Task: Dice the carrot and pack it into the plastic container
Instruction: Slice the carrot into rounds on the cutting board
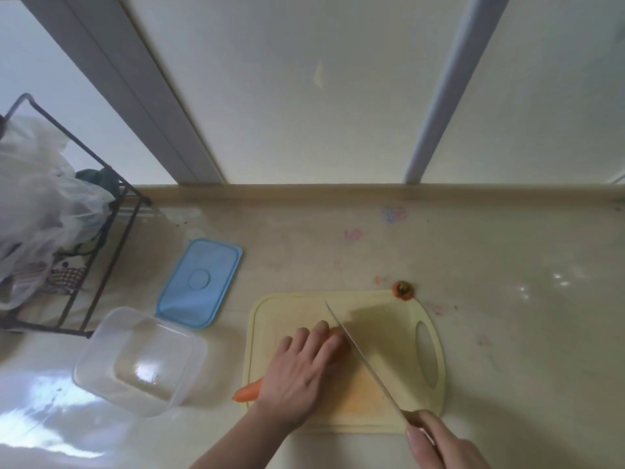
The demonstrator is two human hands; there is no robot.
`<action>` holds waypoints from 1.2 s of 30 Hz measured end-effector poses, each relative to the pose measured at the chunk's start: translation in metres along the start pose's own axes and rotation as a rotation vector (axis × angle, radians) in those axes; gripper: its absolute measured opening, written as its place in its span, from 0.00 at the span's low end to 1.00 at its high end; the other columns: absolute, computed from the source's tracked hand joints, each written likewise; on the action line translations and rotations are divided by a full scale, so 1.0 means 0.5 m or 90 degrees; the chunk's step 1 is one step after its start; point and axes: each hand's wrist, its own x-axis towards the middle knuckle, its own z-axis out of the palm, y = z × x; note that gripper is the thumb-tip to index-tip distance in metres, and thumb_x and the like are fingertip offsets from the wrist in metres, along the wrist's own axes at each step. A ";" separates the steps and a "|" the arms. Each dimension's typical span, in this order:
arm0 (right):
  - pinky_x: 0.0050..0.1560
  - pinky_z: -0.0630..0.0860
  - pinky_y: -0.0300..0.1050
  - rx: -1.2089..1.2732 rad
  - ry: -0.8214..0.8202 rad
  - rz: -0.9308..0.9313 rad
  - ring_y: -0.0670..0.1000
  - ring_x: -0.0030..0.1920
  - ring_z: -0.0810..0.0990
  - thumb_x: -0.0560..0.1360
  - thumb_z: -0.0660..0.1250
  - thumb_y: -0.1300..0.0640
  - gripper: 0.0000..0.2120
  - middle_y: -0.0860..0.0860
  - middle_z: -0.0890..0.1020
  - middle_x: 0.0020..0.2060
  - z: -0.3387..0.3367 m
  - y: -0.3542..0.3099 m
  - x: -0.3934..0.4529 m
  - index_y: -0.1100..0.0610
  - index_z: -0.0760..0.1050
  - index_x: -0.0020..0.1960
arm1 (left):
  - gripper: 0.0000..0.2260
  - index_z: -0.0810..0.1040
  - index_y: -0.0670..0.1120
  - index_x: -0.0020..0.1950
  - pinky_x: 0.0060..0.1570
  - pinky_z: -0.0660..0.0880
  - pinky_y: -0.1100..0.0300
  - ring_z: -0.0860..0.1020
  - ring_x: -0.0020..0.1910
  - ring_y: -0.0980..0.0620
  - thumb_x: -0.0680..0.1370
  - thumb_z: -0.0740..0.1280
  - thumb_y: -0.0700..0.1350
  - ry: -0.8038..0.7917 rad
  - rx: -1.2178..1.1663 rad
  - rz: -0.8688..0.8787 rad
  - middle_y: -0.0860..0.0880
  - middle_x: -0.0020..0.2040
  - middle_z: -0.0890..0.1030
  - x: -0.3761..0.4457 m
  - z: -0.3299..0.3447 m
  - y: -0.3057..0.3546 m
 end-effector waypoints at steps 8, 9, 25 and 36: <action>0.32 0.68 0.24 -0.049 0.051 -0.011 0.33 0.29 0.75 0.74 0.60 0.46 0.17 0.31 0.72 0.21 0.021 -0.013 -0.032 0.22 0.59 0.48 | 0.20 0.69 0.51 0.70 0.49 0.67 0.53 0.74 0.51 0.46 0.79 0.67 0.50 0.002 -0.010 0.004 0.48 0.67 0.72 0.001 0.008 -0.002; 0.35 0.70 0.26 -0.011 0.042 0.020 0.34 0.33 0.77 0.77 0.60 0.45 0.21 0.30 0.73 0.24 0.021 -0.003 -0.031 0.19 0.53 0.49 | 0.21 0.69 0.51 0.70 0.49 0.67 0.53 0.74 0.51 0.46 0.78 0.68 0.50 0.003 -0.011 0.007 0.47 0.67 0.72 0.001 0.009 -0.003; 0.33 0.64 0.35 -0.024 -0.136 -0.005 0.43 0.29 0.73 0.81 0.52 0.46 0.08 0.41 0.74 0.27 0.000 -0.014 0.025 0.43 0.69 0.48 | 0.15 0.69 0.48 0.67 0.41 0.76 0.53 0.75 0.47 0.46 0.82 0.56 0.50 0.030 -0.022 0.022 0.47 0.64 0.71 0.012 0.004 -0.005; 0.42 0.71 0.46 -0.037 -0.115 -0.023 0.48 0.36 0.77 0.80 0.47 0.41 0.18 0.51 0.78 0.36 0.061 -0.023 0.098 0.52 0.69 0.49 | 0.18 0.68 0.48 0.71 0.45 0.77 0.51 0.76 0.50 0.45 0.82 0.62 0.47 0.022 -0.059 0.015 0.47 0.67 0.70 0.012 0.005 -0.005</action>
